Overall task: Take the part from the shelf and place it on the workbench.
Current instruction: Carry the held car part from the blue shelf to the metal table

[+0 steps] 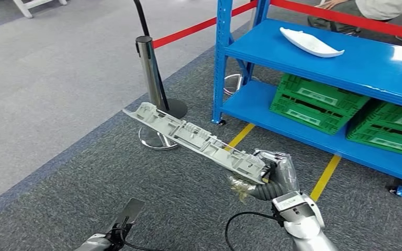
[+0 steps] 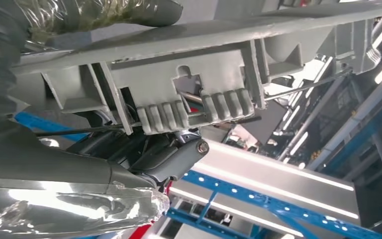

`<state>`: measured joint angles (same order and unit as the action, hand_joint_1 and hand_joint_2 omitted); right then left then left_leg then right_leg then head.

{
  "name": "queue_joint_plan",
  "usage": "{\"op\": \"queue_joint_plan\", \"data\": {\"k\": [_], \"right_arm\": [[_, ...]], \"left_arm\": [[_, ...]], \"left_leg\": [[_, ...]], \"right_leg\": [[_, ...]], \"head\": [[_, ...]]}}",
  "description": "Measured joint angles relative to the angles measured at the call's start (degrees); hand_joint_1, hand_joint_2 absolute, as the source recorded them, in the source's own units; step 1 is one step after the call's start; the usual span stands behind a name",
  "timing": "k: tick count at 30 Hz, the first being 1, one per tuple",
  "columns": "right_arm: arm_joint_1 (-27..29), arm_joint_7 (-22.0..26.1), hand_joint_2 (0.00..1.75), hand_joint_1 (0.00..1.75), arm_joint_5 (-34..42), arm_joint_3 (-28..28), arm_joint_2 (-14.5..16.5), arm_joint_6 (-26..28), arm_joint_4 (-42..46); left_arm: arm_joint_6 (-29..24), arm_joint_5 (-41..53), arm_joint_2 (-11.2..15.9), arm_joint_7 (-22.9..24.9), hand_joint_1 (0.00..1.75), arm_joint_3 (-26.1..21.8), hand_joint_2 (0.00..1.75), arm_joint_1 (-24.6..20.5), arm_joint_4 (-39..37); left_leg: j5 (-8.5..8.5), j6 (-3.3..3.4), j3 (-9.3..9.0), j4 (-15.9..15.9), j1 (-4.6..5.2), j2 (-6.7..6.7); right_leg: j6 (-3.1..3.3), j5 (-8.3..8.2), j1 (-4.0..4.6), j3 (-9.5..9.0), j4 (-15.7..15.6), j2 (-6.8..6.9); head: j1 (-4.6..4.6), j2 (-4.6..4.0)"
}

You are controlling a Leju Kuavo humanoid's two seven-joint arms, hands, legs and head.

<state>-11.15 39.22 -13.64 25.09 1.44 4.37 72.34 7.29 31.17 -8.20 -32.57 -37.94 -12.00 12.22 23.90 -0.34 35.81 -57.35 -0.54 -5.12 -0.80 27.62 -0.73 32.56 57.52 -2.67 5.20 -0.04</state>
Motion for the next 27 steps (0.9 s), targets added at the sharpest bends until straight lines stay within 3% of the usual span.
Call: {"op": "queue_joint_plan", "data": {"k": [2,5,7,8,9,11,13,15,17,19,20,21,22,23,24,26,27], "right_arm": [[-0.03,0.02,1.75,1.75,-0.05,-0.04,0.15,0.01,-0.04],[-0.07,0.05,1.75,1.75,-0.06,-0.07,0.35,0.02,-0.10],[0.04,0.04,1.75,1.75,-0.06,-0.07,0.38,0.01,-0.19],[0.08,0.03,1.75,1.75,-0.06,-0.07,0.39,0.00,-0.22],[0.10,0.03,1.75,1.75,-0.07,-0.07,0.42,0.00,-0.23],[0.04,0.04,1.75,1.75,-0.07,-0.08,0.49,0.01,-0.22],[0.00,0.05,1.75,1.75,-0.07,-0.08,0.55,0.00,-0.21],[-0.03,0.03,1.75,1.75,0.02,-0.08,0.58,-0.18,-0.21],[-0.16,0.02,1.75,1.75,0.19,-0.07,0.62,-0.48,-0.21],[-0.25,0.05,1.75,1.75,0.36,-0.04,0.62,-0.64,-0.23],[-0.22,0.05,1.75,1.75,0.42,-0.03,0.62,-0.70,-0.31],[-0.15,0.05,1.75,1.75,0.46,-0.03,0.62,-0.74,-0.40],[-0.08,0.04,1.75,1.75,0.46,-0.03,0.62,-0.78,-0.49],[-0.03,0.03,1.75,1.75,0.46,-0.03,0.62,-0.80,-0.57],[-0.03,0.03,1.75,1.75,0.48,-0.04,0.62,-0.80,-0.60],[-0.16,0.03,1.75,1.75,0.48,-0.03,0.62,-0.81,-0.62],[-0.24,0.05,1.75,1.75,0.50,-0.03,0.62,-0.82,-0.63]], "left_arm": [[0.01,-0.04,0.11,-0.07,0.00,0.03,0.00,0.16,0.00],[0.01,-0.08,0.14,-0.13,0.00,0.14,0.00,0.08,0.00],[0.01,-0.08,0.15,-0.13,0.00,0.19,0.00,0.23,0.00],[0.01,-0.08,0.16,-0.13,0.00,0.19,0.00,0.30,0.00],[0.01,-0.08,0.19,-0.13,0.00,0.20,0.00,0.33,0.01],[0.01,-0.09,0.23,-0.13,0.00,0.20,0.00,0.22,0.04],[0.01,-0.11,0.25,-0.14,0.00,0.22,0.00,0.03,0.08],[0.01,-0.13,0.28,-0.15,0.00,0.23,0.00,0.07,0.09],[0.01,-0.21,0.31,-0.16,0.00,0.24,0.00,0.16,0.12],[0.01,-0.31,0.23,-0.17,0.00,0.25,0.00,0.03,0.15],[0.02,-0.37,0.19,-0.17,0.00,0.26,0.00,0.00,0.15],[0.02,-0.40,0.14,-0.17,0.00,0.26,0.00,0.04,0.15],[0.03,-0.45,0.14,-0.17,0.00,0.26,0.00,0.13,0.15],[0.03,-0.48,0.15,-0.17,0.00,0.26,0.00,0.21,0.15],[0.03,-0.50,0.15,-0.17,0.00,0.26,0.00,0.27,0.15],[0.03,-0.50,0.11,-0.17,0.00,0.27,0.00,0.28,0.15],[0.03,-0.50,0.08,-0.17,0.00,0.28,0.00,0.26,0.15]], "left_leg": [[1.42,-0.57,0.87,-1.91,0.10,1.09],[6.67,-1.38,5.43,-12.17,0.04,4.04],[7.69,-1.61,7.25,-16.46,-0.12,4.64],[6.55,-1.59,6.54,-15.29,-0.15,4.87],[4.68,-1.48,4.79,-12.11,-0.14,5.29],[1.58,-0.99,0.57,-4.15,0.25,7.58],[0.99,-0.27,-1.15,-0.44,0.75,9.19],[1.07,0.53,-0.97,-0.19,0.85,8.31],[0.82,1.30,-0.95,0.05,0.62,6.99],[0.63,1.87,-0.95,0.17,0.44,5.66],[0.60,2.02,-0.93,0.16,0.46,4.94],[0.59,2.08,-0.93,0.14,0.49,4.17],[0.60,2.09,-0.94,0.12,0.52,3.37],[0.60,2.08,-0.97,0.09,0.54,2.55],[0.60,2.07,-1.03,0.06,0.54,1.73],[0.64,1.89,-1.01,-0.08,0.54,0.29],[0.60,1.67,-0.79,-0.21,0.50,-0.32]], "right_leg": [[0.63,-0.19,-0.22,-0.18,-0.25,1.23],[1.22,-0.12,-0.19,-0.29,-0.34,3.28],[1.29,-0.04,-0.10,-0.32,-0.32,4.63],[1.26,0.02,-0.09,-0.38,-0.31,5.27],[1.19,0.11,-0.08,-0.50,-0.31,5.85],[0.84,0.40,0.17,-0.76,-0.22,6.89],[0.37,0.66,0.58,-0.84,-0.13,7.92],[-0.19,0.90,0.70,-0.96,-0.18,8.97],[-0.76,2.23,0.48,-0.40,1.19,7.50],[-1.02,5.48,0.27,2.33,7.12,4.34],[-1.04,7.23,0.23,4.31,11.29,3.38],[-1.06,8.36,0.23,6.19,14.90,2.93],[-1.04,8.40,0.23,7.37,16.72,2.78],[-0.97,7.34,0.23,7.61,16.44,2.71],[-0.84,5.19,0.21,6.66,13.71,2.50],[-0.47,0.88,0.00,3.32,5.78,0.47],[-0.31,-0.19,-0.11,1.90,2.67,-0.64]], "head": [[0.35,0.00],[0.83,0.00],[0.82,0.00],[0.83,0.00],[0.83,0.00],[0.85,0.00],[0.83,0.00],[0.80,0.00],[0.73,0.00],[0.51,0.00],[0.44,0.00],[0.38,0.00],[0.38,0.00],[0.38,0.00],[0.38,0.00],[0.39,0.00],[0.40,0.00]]}}
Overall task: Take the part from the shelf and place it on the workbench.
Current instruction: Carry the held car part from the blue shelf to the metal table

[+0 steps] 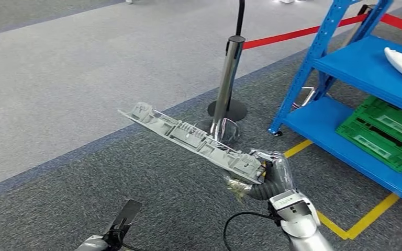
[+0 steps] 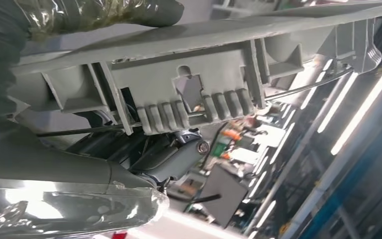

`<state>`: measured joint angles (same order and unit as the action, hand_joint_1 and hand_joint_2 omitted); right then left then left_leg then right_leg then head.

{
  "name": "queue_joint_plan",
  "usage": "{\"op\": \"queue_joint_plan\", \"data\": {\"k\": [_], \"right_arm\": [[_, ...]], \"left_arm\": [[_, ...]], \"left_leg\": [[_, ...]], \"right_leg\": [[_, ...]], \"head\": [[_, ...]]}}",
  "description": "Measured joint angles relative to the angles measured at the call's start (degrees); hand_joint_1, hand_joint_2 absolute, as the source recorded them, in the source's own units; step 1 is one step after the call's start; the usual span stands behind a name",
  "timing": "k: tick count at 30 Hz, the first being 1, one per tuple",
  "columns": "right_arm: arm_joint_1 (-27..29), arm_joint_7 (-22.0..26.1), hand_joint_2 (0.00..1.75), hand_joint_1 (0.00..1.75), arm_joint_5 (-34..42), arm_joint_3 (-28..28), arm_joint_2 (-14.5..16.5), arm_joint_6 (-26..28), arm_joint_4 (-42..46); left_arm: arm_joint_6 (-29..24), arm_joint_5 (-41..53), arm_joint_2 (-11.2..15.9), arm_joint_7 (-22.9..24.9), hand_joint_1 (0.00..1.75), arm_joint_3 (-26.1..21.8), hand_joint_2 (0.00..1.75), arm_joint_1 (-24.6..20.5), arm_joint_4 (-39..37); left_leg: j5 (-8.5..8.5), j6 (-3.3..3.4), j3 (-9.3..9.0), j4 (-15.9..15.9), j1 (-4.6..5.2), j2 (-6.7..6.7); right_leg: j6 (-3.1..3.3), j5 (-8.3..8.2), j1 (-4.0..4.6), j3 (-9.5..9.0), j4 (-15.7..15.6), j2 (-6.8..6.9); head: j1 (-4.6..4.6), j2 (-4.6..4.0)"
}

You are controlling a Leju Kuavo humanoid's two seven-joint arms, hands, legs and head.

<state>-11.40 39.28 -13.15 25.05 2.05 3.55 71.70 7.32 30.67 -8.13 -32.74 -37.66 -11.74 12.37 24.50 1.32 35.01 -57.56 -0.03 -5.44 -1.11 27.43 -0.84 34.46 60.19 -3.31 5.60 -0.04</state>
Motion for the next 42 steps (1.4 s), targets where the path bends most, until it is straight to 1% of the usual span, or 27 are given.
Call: {"op": "queue_joint_plan", "data": {"k": [2,4,6,8,10,11,12,14,15,17,19,21,23,24,25,26,27,28,30,32,34,36,38,39,40,41,42], "right_arm": [[-0.06,-0.01,1.75,1.75,0.02,0.00,0.01,-0.03,-0.04],[-0.13,-0.05,1.75,1.75,-0.01,-0.02,0.08,-0.08,-0.05],[-0.35,-0.05,1.75,1.75,0.00,-0.06,0.30,-0.12,-0.04],[-0.50,-0.01,1.75,1.75,0.02,-0.09,0.47,-0.14,-0.04],[-0.47,-0.03,1.75,1.75,-0.02,-0.11,0.48,-0.22,-0.11],[-0.45,-0.05,1.75,1.75,-0.07,-0.12,0.48,-0.30,-0.16],[-0.44,-0.06,1.75,1.75,-0.13,-0.12,0.49,-0.36,-0.21],[-0.45,-0.04,1.75,1.75,-0.29,-0.12,0.51,-0.48,-0.25],[-0.47,-0.03,1.75,1.75,-0.36,-0.12,0.53,-0.50,-0.26],[-0.51,0.01,1.75,1.75,-0.52,-0.10,0.56,-0.50,-0.33],[-0.59,0.06,1.75,1.75,-0.62,-0.09,0.58,-0.44,-0.40],[-0.66,0.18,1.75,1.75,-0.73,-0.07,0.62,-0.40,-0.44],[-0.59,0.34,1.75,1.75,-0.85,-0.03,0.64,-0.31,-0.48],[-0.47,0.40,1.75,1.75,-0.89,-0.02,0.63,-0.25,-0.51],[-0.34,0.42,1.75,1.75,-0.93,-0.02,0.63,-0.18,-0.54],[-0.23,0.42,1.75,1.75,-0.98,-0.01,0.63,-0.14,-0.57],[-0.16,0.42,1.75,1.75,-0.99,-0.01,0.63,-0.05,-0.58],[-0.14,0.42,1.75,1.75,-0.98,0.00,0.63,0.11,-0.57],[-0.16,0.44,1.75,1.75,-0.89,0.02,0.64,0.62,-0.55],[-0.11,0.48,1.75,1.75,-0.63,0.03,0.65,1.05,-0.52],[-0.02,0.49,1.75,1.75,-0.31,0.04,0.67,1.25,-0.51],[-0.08,0.49,1.75,1.75,0.04,0.03,0.73,1.41,-0.51],[-0.22,0.52,1.75,1.75,0.42,0.00,0.77,1.50,-0.53],[-0.29,0.52,1.75,1.75,0.56,-0.02,0.77,1.47,-0.60],[-0.35,0.52,1.75,1.75,0.67,-0.03,0.76,1.38,-0.73],[-0.43,0.51,1.75,1.75,0.74,-0.03,0.77,1.23,-0.92],[-0.54,0.50,1.75,1.75,0.79,-0.01,0.80,1.03,-1.14]], "left_arm": [[-0.01,0.00,-0.02,0.00,0.00,0.01,0.00,0.02,0.00],[-0.04,-0.01,0.09,0.00,0.00,0.01,0.00,0.20,0.01],[-0.09,-0.02,0.15,-0.01,0.00,0.02,0.00,0.19,0.04],[-0.11,-0.01,0.10,-0.02,0.00,0.05,0.00,-0.02,0.05],[-0.12,-0.01,0.08,-0.02,0.00,0.09,0.00,-0.03,0.05],[-0.16,-0.01,0.08,-0.02,0.00,0.11,0.00,0.04,0.04],[-0.21,-0.02,0.09,-0.02,0.00,0.15,0.00,0.09,0.05],[-0.31,-0.05,0.13,-0.02,0.00,0.26,0.00,0.03,0.10],[-0.32,-0.06,0.13,-0.02,0.00,0.33,0.00,-0.09,0.12],[-0.33,-0.07,0.13,-0.02,0.00,0.47,0.00,-0.22,0.13],[-0.33,-0.07,0.17,0.00,0.00,0.53,0.00,-0.02,0.13],[-0.35,-0.07,0.21,0.03,0.00,0.59,0.00,0.09,0.13],[-0.41,-0.07,0.14,0.04,0.00,0.77,0.00,-0.03,0.13],[-0.44,-0.07,0.09,0.04,0.00,0.86,0.00,-0.04,0.13],[-0.47,-0.07,0.07,0.04,0.00,0.92,0.00,0.03,0.13],[-0.47,-0.07,0.08,0.04,0.00,0.94,0.00,0.12,0.13],[-0.49,-0.07,0.09,0.04,0.00,0.95,0.00,0.20,0.13],[-0.51,-0.06,0.09,0.04,0.00,0.96,0.00,0.25,0.13],[-0.59,-0.05,0.08,0.04,0.00,0.99,0.00,0.28,0.13],[-0.72,-0.05,0.14,0.03,0.00,1.01,0.00,0.44,0.13],[-0.91,-0.10,0.28,0.05,0.00,1.01,0.00,0.79,0.13],[-0.99,-0.20,0.46,0.09,0.00,0.99,0.00,1.04,0.13],[-0.75,-0.33,0.54,0.09,0.00,1.00,0.00,0.89,0.13],[-0.62,-0.39,0.51,0.06,0.00,1.01,0.00,0.76,0.13],[-0.51,-0.46,0.49,0.03,0.00,1.02,0.00,0.70,0.13],[-0.48,-0.54,0.47,-0.01,0.00,1.03,0.00,0.70,0.13],[-0.54,-0.62,0.49,-0.02,0.00,1.03,0.00,0.72,0.13]], "left_leg": [[-0.27,-0.72,0.68,-0.14,-0.23,-1.00],[-0.38,-1.46,1.10,-0.19,-0.47,-1.48],[1.17,-2.16,2.16,-2.49,-0.31,0.67],[4.58,-2.78,5.22,-9.08,-0.34,3.69],[6.75,-3.21,8.24,-15.32,-0.64,4.77],[6.33,-3.33,8.52,-15.89,-0.77,5.01],[4.87,-3.36,7.60,-14.11,-0.85,5.29],[1.25,-3.15,3.57,-6.66,-0.72,7.14],[0.22,-2.81,1.80,-3.31,-0.51,8.12],[-0.05,-2.08,0.47,-0.44,-0.11,9.02],[-0.10,-1.27,0.61,-0.18,-0.15,7.86],[-0.27,-0.52,0.57,0.03,-0.38,6.67],[-0.32,0.00,0.55,0.07,-0.47,5.43],[-0.32,0.15,0.56,0.06,-0.44,4.72],[-0.31,0.19,0.56,0.04,-0.40,3.96],[-0.30,0.20,0.55,0.02,-0.38,3.17],[-0.30,0.19,0.52,-0.02,-0.37,2.36],[-0.29,0.17,0.48,-0.07,-0.38,1.57],[-0.21,-0.12,0.61,-0.34,-0.39,0.10],[-0.32,-0.78,1.12,-0.61,-0.50,-1.07],[-0.50,-1.50,1.51,-0.61,-0.74,-1.98],[0.51,-2.13,2.19,-2.04,-0.64,-0.02],[3.58,-2.63,4.78,-7.71,-0.47,3.50],[5.27,-2.78,6.62,-11.59,-0.53,4.47],[6.35,-2.85,8.15,-14.75,-0.58,4.85],[6.50,-2.86,8.94,-16.38,-0.60,5.02],[5.57,-2.81,8.62,-15.81,-0.60,5.12]], "right_leg": [[0.21,-0.04,0.04,-0.97,-1.97,-1.02],[0.57,-0.15,0.08,-1.08,-2.27,-0.09],[1.14,-0.33,-0.17,-1.42,-2.68,1.20],[1.55,-0.25,-0.20,-1.67,-2.82,2.77],[1.70,-0.09,-0.15,-1.77,-2.79,4.30],[1.69,-0.02,-0.15,-1.79,-2.77,5.01],[1.60,0.07,-0.15,-1.87,-2.75,5.66],[1.22,0.36,-0.03,-2.20,-2.70,6.88],[0.93,0.57,0.15,-2.31,-2.61,7.39],[0.37,0.91,0.58,-2.49,-2.56,8.49],[-0.16,1.28,0.58,-2.57,-2.57,9.35],[-0.61,2.99,0.34,-1.70,-0.44,7.57],[-0.74,6.48,0.22,1.36,6.35,4.55],[-0.73,8.10,0.22,3.39,10.47,3.77],[-0.71,8.91,0.24,5.04,13.47,3.46],[-0.65,8.56,0.24,5.83,14.45,3.37],[-0.55,7.08,0.23,5.57,13.17,3.28],[-0.43,4.81,0.18,4.28,9.87,2.97],[-0.18,1.27,-0.11,0.82,2.19,0.87],[-0.09,0.59,-0.21,-0.97,-1.31,-0.70],[0.13,0.64,-0.11,-1.22,-1.60,-0.04],[0.69,0.50,-0.17,-1.52,-1.89,1.13],[1.22,0.54,-0.09,-1.80,-2.06,2.59],[1.41,0.65,0.00,-1.86,-2.06,3.37],[1.50,0.73,0.07,-1.90,-2.05,4.10],[1.55,0.81,0.11,-1.95,-2.05,4.81],[1.56,0.92,0.15,-2.04,-2.05,5.49]], "head": [[0.06,0.00],[0.06,0.00],[0.41,0.00],[0.78,0.00],[0.79,0.00],[0.82,0.00],[0.84,0.00],[0.85,0.00],[0.83,0.00],[0.77,0.00],[0.75,0.00],[0.62,0.00],[0.34,0.00],[0.29,0.00],[0.26,0.00],[0.26,0.00],[0.27,0.00],[0.26,0.00],[0.28,0.00],[0.32,0.00],[0.34,0.00],[0.57,0.00],[0.86,0.00],[0.95,0.00],[0.93,0.00],[0.95,0.00],[0.95,0.00]]}}
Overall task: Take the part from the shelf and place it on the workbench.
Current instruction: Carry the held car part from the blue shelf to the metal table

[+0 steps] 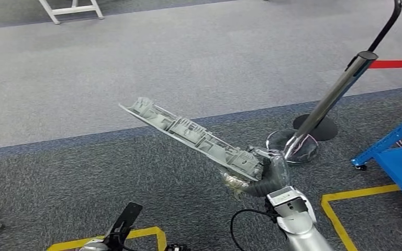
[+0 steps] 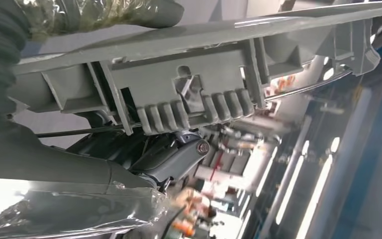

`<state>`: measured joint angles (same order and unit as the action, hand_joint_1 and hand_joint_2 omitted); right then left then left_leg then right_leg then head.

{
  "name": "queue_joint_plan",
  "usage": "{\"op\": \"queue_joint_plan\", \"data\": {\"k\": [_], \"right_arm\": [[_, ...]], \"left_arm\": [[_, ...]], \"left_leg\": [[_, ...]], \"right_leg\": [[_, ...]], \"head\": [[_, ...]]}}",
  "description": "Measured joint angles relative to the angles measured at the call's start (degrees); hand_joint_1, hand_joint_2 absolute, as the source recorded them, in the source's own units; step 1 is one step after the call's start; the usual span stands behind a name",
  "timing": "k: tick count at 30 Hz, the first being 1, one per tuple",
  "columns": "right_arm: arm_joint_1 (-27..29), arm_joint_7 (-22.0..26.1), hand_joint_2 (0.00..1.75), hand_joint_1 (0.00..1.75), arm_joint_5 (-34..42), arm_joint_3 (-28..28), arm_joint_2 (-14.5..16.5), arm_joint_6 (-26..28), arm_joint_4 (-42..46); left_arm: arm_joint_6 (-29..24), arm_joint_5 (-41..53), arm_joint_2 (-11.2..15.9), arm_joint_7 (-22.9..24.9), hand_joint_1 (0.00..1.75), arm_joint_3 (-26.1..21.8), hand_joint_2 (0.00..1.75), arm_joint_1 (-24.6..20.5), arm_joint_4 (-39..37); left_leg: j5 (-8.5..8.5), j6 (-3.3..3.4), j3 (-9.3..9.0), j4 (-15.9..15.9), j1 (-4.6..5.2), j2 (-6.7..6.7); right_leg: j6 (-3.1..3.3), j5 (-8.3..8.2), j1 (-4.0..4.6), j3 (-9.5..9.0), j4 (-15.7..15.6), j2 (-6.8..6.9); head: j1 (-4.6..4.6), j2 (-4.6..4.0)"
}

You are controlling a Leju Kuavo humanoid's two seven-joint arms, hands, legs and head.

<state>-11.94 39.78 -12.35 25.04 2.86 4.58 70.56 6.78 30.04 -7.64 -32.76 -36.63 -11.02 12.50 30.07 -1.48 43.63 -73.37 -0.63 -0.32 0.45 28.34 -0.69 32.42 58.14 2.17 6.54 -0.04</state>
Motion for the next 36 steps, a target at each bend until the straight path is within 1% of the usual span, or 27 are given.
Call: {"op": "queue_joint_plan", "data": {"k": [1,3,5,6,7,8,9,10,12,13,14,15,16,17,18,19,21,23,24,25,27,29,30,31,32,34,36], "right_arm": [[-0.14,0.00,1.75,1.75,0.06,0.05,0.07,-0.22,-0.21],[-0.47,0.01,1.75,1.75,0.14,0.23,0.30,-0.57,-0.58],[-0.83,0.03,1.75,1.75,0.23,0.35,0.45,-0.69,-0.86],[-0.96,0.02,1.75,1.75,0.26,0.38,0.48,-0.71,-0.98],[-1.05,0.01,1.75,1.75,0.27,0.41,0.53,-0.72,-1.09],[-1.13,-0.01,1.75,1.75,0.26,0.45,0.60,-0.73,-1.19],[-1.21,-0.02,1.75,1.75,0.26,0.51,0.66,-0.74,-1.28],[-1.29,0.01,1.75,1.75,0.28,0.55,0.70,-0.74,-1.35],[-1.38,0.06,1.75,1.75,0.33,0.63,0.73,-0.74,-1.59],[-1.33,0.07,1.75,1.75,0.35,0.66,0.73,-0.75,-1.76],[-1.28,0.05,1.75,1.75,0.39,0.68,0.73,-0.75,-1.98],[-1.23,0.04,1.75,1.75,0.43,0.70,0.73,-0.74,-2.19],[-1.19,0.03,1.75,1.75,0.47,0.72,0.73,-0.72,-2.36],[-1.18,0.02,1.75,1.75,0.53,0.72,0.73,-0.69,-2.48],[-1.15,0.02,1.75,1.75,0.57,0.73,0.72,-0.67,-2.55],[-1.07,0.04,1.75,1.75,0.62,0.73,0.72,-0.66,-2.57],[-0.58,0.06,1.75,1.75,0.74,0.72,0.67,-0.71,-2.57],[0.14,0.04,1.75,1.75,0.95,0.70,0.61,-0.79,-2.45],[0.41,0.02,1.75,1.75,1.10,0.66,0.58,-0.90,-2.35],[0.56,0.03,1.75,1.75,1.29,0.60,0.57,-1.07,-2.22],[0.66,0.08,1.75,1.75,1.55,0.37,0.51,-1.62,-2.03],[0.69,0.06,1.75,1.75,1.63,0.21,0.45,-2.15,-1.99],[0.66,0.04,1.75,1.75,1.66,0.19,0.44,-2.32,-1.99],[0.57,0.02,1.75,1.75,1.67,0.18,0.43,-2.41,-2.00],[0.46,0.02,1.75,1.75,1.68,0.18,0.44,-2.41,-1.99],[0.29,0.03,1.75,1.75,1.72,0.17,0.44,-2.20,-1.98],[0.30,0.03,1.75,1.75,1.81,0.16,0.42,-1.99,-1.98]], "left_arm": [[-0.14,-0.13,0.05,-0.01,0.00,-0.01,0.00,0.01,0.00],[-0.43,-0.43,0.20,-0.02,0.00,-0.03,0.00,-0.05,0.00],[-0.53,-0.64,0.25,-0.03,0.00,-0.04,0.00,-0.23,0.00],[-0.53,-0.67,0.26,-0.03,0.00,-0.04,0.00,-0.25,0.00],[-0.53,-0.70,0.31,-0.04,0.00,-0.04,0.00,-0.20,0.00],[-0.53,-0.71,0.35,-0.05,0.00,-0.05,0.00,-0.08,0.00],[-0.54,-0.73,0.43,-0.06,0.00,-0.07,0.00,-0.03,0.00],[-0.55,-0.73,0.49,-0.07,0.00,-0.08,0.00,-0.08,0.00],[-0.56,-0.74,0.49,-0.09,0.00,-0.09,0.00,-0.24,0.00],[-0.56,-0.76,0.45,-0.09,0.00,-0.09,0.00,-0.24,0.00],[-0.63,-0.86,0.44,-0.09,0.00,-0.09,0.00,-0.17,0.00],[-0.73,-0.98,0.44,-0.08,0.00,-0.10,0.00,-0.10,0.00],[-0.81,-1.11,0.44,-0.06,0.00,-0.12,0.00,-0.05,0.00],[-0.87,-1.21,0.40,-0.04,0.00,-0.14,0.00,-0.01,0.00],[-0.86,-1.24,0.35,-0.02,0.00,-0.15,0.00,0.00,0.00],[-0.83,-1.31,0.29,0.01,0.00,-0.15,0.00,0.02,0.00],[-0.91,-1.57,0.15,0.04,0.00,-0.18,0.00,0.27,0.00],[-1.28,-1.85,0.08,0.04,0.00,-0.22,0.00,0.82,0.00],[-1.54,-2.03,0.07,0.04,0.00,-0.25,0.00,1.07,0.00],[-1.80,-2.25,0.07,0.04,0.00,-0.31,0.00,1.16,0.00],[-2.37,-2.77,0.06,0.19,0.00,-0.50,0.00,1.07,0.00],[-2.84,-3.23,0.07,0.57,0.00,-0.79,0.00,1.01,0.00],[-2.97,-3.41,0.09,0.74,0.00,-0.97,0.00,1.02,0.00],[-3.18,-3.33,0.13,0.80,0.00,-1.14,0.00,1.03,0.00],[-3.64,-2.81,0.17,0.66,0.00,-1.21,0.00,1.03,0.00],[-4.74,-1.07,0.23,-0.47,0.00,-0.75,0.00,0.97,0.01],[-3.98,-0.52,0.23,-2.17,0.00,-0.21,0.00,0.92,0.02]], "left_leg": [[-1.72,0.14,-1.40,2.61,0.04,0.28],[-4.94,0.66,-5.41,10.13,0.58,2.81],[-5.71,1.35,-7.42,14.37,1.24,5.04],[-5.48,1.64,-7.43,14.75,1.47,5.00],[-5.52,1.99,-7.39,14.95,1.40,4.25],[-5.63,2.29,-7.47,15.14,1.31,3.49],[-5.74,2.64,-7.58,15.33,1.15,2.73],[-5.87,2.98,-7.72,15.50,0.99,1.98],[-5.93,3.41,-7.76,15.54,0.84,0.44],[-5.92,3.49,-7.76,15.53,0.86,-0.35],[-5.90,3.52,-7.78,15.52,0.88,-1.19],[-5.90,3.53,-7.80,15.49,0.89,-2.04],[-5.89,3.52,-7.86,15.47,0.89,-2.83],[-5.87,3.47,-7.93,15.43,0.87,-3.65],[-5.85,3.35,-7.91,15.36,0.87,-4.36],[-5.85,3.14,-7.74,15.20,0.87,-5.01],[-6.05,2.44,-7.19,15.09,0.69,-6.12],[-6.19,1.73,-6.83,15.12,0.46,-6.84],[-5.82,1.43,-6.61,14.70,0.49,-6.11],[-4.93,1.14,-6.00,13.38,0.58,-4.78],[-1.64,0.51,-3.18,7.23,0.57,-1.50],[1.02,0.00,0.11,0.23,0.22,-0.35],[0.99,-0.15,0.67,-1.02,0.08,-0.19],[-0.07,-0.21,0.09,-0.04,0.00,-0.03],[-1.78,-0.20,-1.46,2.77,-0.02,0.31],[-4.65,0.22,-5.77,10.59,0.39,2.64],[-5.30,1.00,-7.99,14.83,0.96,4.46]], "right_leg": [[-0.03,0.13,0.04,-0.16,0.00,0.64],[-0.33,0.51,0.30,-0.55,0.06,1.79],[-0.79,0.86,0.76,-0.72,0.12,2.89],[-1.02,0.97,0.95,-0.78,0.05,3.56],[-1.25,1.10,1.01,-0.94,-0.08,4.31],[-1.51,1.47,0.96,-0.97,0.05,4.38],[-1.73,2.22,0.85,-0.66,0.92,3.57],[-1.92,3.44,0.72,0.24,2.97,2.15],[-2.04,6.76,0.55,4.02,10.50,-1.02],[-2.08,8.00,0.54,6.12,14.29,-1.71],[-2.07,8.33,0.55,7.75,16.71,-2.00],[-2.01,7.48,0.56,8.40,16.97,-2.11],[-1.89,5.60,0.54,7.87,14.92,-2.23],[-1.75,3.10,0.50,6.51,11.26,-2.68],[-1.60,1.05,0.36,4.81,7.35,-3.94],[-1.49,-0.28,0.15,3.29,3.91,-5.21],[-1.30,-0.82,-0.01,1.92,0.99,-6.97],[-0.85,-0.94,0.06,1.68,0.56,-6.14],[-0.56,-1.04,0.01,1.50,0.36,-5.56],[-0.25,-1.13,-0.05,1.32,0.13,-4.88],[0.21,-1.05,0.03,1.07,-0.04,-3.37],[0.45,-0.87,0.19,0.97,-0.04,-1.80],[0.47,-0.81,0.22,0.94,-0.03,-1.09],[0.44,-0.74,0.23,0.88,-0.03,-0.45],[0.37,-0.66,0.24,0.75,-0.03,0.14],[-0.01,-0.34,0.43,0.38,0.01,1.27],[-0.53,0.02,0.80,0.09,0.02,2.38]], "head": [[0.01,0.00],[0.02,0.00],[-0.05,0.00],[-0.10,0.00],[-0.14,0.00],[-0.17,0.00],[-0.26,0.00],[-0.41,0.00],[-0.77,0.00],[-0.85,0.00],[-0.87,0.00],[-0.87,0.00],[-0.86,0.00],[-0.86,0.00],[-0.86,0.00],[-0.83,0.00],[-0.79,0.00],[-0.78,0.00],[-0.71,0.00],[-0.57,0.00],[-0.35,0.00],[-0.33,0.00],[-0.32,0.00],[-0.31,0.00],[-0.30,0.00],[-0.30,0.00],[-0.39,0.01]]}}
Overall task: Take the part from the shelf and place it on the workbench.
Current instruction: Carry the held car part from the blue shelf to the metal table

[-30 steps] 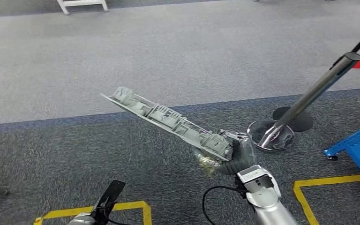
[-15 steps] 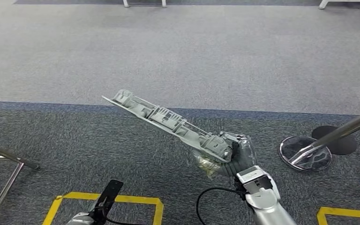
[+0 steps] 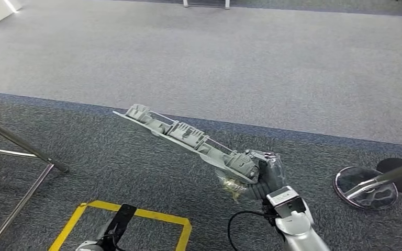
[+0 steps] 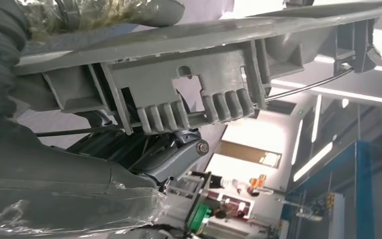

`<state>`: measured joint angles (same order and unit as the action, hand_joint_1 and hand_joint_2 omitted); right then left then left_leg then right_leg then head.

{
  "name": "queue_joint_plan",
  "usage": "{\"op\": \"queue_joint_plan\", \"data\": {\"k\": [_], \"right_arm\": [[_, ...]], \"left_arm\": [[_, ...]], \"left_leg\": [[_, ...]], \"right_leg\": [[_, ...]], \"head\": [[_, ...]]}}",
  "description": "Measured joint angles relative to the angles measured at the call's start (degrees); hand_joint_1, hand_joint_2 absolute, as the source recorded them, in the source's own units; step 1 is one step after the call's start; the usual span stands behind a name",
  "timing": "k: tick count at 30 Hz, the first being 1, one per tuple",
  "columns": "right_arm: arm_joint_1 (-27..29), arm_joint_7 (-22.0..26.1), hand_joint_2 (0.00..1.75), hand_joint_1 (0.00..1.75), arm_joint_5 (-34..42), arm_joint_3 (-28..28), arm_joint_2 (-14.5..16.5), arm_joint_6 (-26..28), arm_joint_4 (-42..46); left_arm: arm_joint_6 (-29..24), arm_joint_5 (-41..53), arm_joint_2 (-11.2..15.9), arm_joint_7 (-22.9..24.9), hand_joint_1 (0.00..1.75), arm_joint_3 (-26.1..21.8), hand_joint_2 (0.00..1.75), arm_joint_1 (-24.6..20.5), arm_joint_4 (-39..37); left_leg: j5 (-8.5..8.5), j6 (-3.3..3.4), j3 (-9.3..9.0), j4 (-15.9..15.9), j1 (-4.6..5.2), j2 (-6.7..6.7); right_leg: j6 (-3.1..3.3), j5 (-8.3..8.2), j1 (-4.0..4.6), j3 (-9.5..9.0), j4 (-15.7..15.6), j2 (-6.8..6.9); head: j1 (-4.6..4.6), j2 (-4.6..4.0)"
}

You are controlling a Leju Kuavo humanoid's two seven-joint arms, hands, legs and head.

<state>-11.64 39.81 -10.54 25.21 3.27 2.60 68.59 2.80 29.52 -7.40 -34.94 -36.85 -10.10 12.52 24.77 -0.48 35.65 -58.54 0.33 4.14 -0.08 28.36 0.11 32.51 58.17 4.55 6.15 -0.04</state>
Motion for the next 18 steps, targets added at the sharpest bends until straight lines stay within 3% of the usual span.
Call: {"op": "queue_joint_plan", "data": {"k": [2,4,5,7,8,9,10,11,12,14,16,18], "right_arm": [[0.03,-0.01,1.75,1.75,0.07,-0.01,-0.02,0.04,0.01],[0.00,-0.01,1.75,1.75,0.08,-0.01,-0.02,0.02,0.05],[0.00,0.01,1.75,1.75,0.11,-0.02,-0.04,0.01,0.08],[0.15,0.03,1.75,1.75,0.18,-0.01,-0.12,0.01,0.08],[0.34,0.03,1.75,1.75,0.19,-0.01,-0.19,0.01,0.07],[0.52,0.01,1.75,1.75,0.19,-0.01,-0.26,0.01,0.05],[0.66,-0.01,1.75,1.75,0.17,-0.01,-0.32,0.01,0.04],[0.73,-0.02,1.75,1.75,0.17,-0.01,-0.36,0.01,0.04],[0.70,-0.02,1.75,1.75,0.17,-0.01,-0.38,0.01,0.05],[0.62,0.00,1.75,1.75,0.18,-0.01,-0.39,-0.05,0.06],[0.62,0.01,1.75,1.75,0.16,-0.01,-0.39,-0.25,0.07],[0.58,-0.01,1.75,1.75,0.09,-0.01,-0.36,-0.44,0.07]], "left_arm": [[2.09,-0.74,0.01,-0.96,0.00,0.08,0.00,0.26,-0.01],[3.18,-1.14,0.03,-1.21,0.00,0.06,0.00,0.67,0.00],[3.38,-1.21,0.03,-1.27,0.00,0.06,0.00,0.73,0.01],[3.57,-1.25,0.02,-1.36,0.00,0.06,0.00,0.74,0.00],[3.61,-1.26,0.01,-1.38,0.00,0.06,0.00,0.78,-0.01],[3.63,-1.26,0.01,-1.38,0.00,0.06,0.00,0.85,-0.01],[3.64,-1.26,0.02,-1.38,0.00,0.06,0.00,0.91,-0.01],[3.64,-1.26,0.02,-1.38,0.00,0.06,0.00,0.94,-0.01],[3.64,-1.26,0.01,-1.38,0.00,0.06,0.00,0.95,-0.01],[3.64,-1.29,0.01,-1.30,0.00,0.06,0.00,0.91,-0.01],[3.63,-1.35,0.02,-0.90,0.00,0.05,0.00,1.00,-0.01],[3.56,-1.39,0.07,-0.41,0.00,0.04,0.00,1.30,-0.02]], "left_leg": [[0.13,0.76,-0.04,0.37,0.20,-0.73],[-0.02,1.53,-0.23,0.62,-0.01,-1.96],[-0.12,1.91,-0.33,0.74,-0.18,-2.59],[-0.17,2.35,-0.33,0.73,-0.33,-3.92],[-0.16,2.41,-0.33,0.71,-0.32,-4.68],[-0.15,2.42,-0.34,0.68,-0.30,-5.48],[-0.15,2.42,-0.36,0.66,-0.30,-6.31],[-0.13,2.38,-0.41,0.62,-0.32,-7.16],[-0.08,2.31,-0.47,0.55,-0.37,-7.95],[0.00,1.90,-0.36,0.29,-0.35,-9.28],[-0.16,1.26,-0.02,0.20,-0.46,-10.31],[-0.26,0.63,0.22,0.24,-0.65,-10.78]], "right_leg": [[-0.50,0.31,0.15,-0.33,-0.12,1.18],[-1.06,1.51,-0.04,0.02,1.11,0.19],[-1.28,2.88,-0.15,1.06,3.43,-1.15],[-1.44,6.43,-0.28,4.88,11.21,-3.78],[-1.46,7.68,-0.29,6.95,14.96,-4.24],[-1.45,7.87,-0.28,8.32,17.06,-4.41],[-1.39,6.84,-0.28,8.65,16.86,-4.49],[-1.29,4.75,-0.32,7.79,14.24,-4.70],[-1.20,2.22,-0.41,6.07,10.04,-5.33],[-1.04,-0.67,-0.65,2.64,2.79,-7.32],[-0.86,-0.83,-0.63,1.38,0.71,-8.16],[-0.34,-1.16,-0.58,1.16,0.36,-7.23]], "head": [[-0.07,0.00],[-0.18,-0.01],[-0.31,-0.01],[-0.61,0.00],[-0.66,0.00],[-0.66,0.00],[-0.67,-0.01],[-0.67,-0.01],[-0.67,-0.01],[-0.63,0.00],[-0.59,0.00],[-0.59,-0.01]]}}
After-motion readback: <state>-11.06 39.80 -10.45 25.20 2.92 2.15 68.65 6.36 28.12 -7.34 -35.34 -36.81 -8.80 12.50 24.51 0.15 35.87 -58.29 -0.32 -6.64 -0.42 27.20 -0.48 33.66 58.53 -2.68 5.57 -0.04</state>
